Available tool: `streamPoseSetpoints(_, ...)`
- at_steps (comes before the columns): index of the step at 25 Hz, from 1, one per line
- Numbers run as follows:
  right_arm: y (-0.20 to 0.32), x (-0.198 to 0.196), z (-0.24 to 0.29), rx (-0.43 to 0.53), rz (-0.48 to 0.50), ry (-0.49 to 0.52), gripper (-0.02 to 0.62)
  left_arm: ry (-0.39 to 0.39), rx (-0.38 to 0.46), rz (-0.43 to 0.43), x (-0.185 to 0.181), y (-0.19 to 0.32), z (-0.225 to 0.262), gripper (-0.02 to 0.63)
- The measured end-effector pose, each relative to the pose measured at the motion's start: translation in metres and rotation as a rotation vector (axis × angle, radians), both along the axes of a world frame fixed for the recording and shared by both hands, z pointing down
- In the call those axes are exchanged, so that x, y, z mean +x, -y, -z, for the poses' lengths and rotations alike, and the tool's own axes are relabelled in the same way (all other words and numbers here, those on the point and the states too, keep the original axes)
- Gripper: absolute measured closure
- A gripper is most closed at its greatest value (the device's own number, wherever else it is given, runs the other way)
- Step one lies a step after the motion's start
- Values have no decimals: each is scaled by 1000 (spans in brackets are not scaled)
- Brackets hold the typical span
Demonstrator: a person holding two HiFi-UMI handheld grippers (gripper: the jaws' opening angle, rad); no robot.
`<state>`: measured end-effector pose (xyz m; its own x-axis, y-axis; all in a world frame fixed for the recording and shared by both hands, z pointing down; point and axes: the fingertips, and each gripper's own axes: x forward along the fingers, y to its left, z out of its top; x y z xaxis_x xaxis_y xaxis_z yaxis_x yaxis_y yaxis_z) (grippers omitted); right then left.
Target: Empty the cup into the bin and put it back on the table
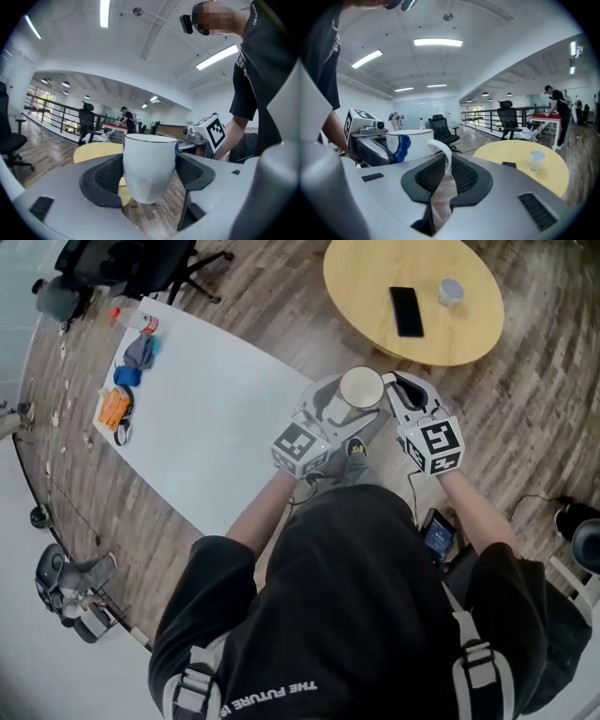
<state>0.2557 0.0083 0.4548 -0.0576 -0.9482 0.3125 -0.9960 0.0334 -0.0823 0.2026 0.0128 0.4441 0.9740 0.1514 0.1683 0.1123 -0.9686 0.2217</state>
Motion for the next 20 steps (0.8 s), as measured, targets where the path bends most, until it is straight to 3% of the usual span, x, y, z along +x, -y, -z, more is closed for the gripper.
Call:
streamPoseSetpoints(4, 70, -91, 11, 44, 256, -22, 546, 3, 61, 241, -88, 56, 8, 249)
streamPoseSetpoints(8, 135, -215, 17, 89, 511, -31, 546, 19, 110, 492, -205, 108, 14, 249)
streamPoseSetpoints(11, 157, -303, 17, 105, 644, -17, 546, 35, 127, 637, -288, 124, 15, 250)
streamPoseSetpoints(15, 164, -382, 11, 105, 777, -38, 546, 69, 161, 767, -362, 126, 6, 250)
streamPoseSetpoints(20, 168, -430, -6, 64, 865, -91, 548, 124, 135, 833, -407, 126, -20, 250)
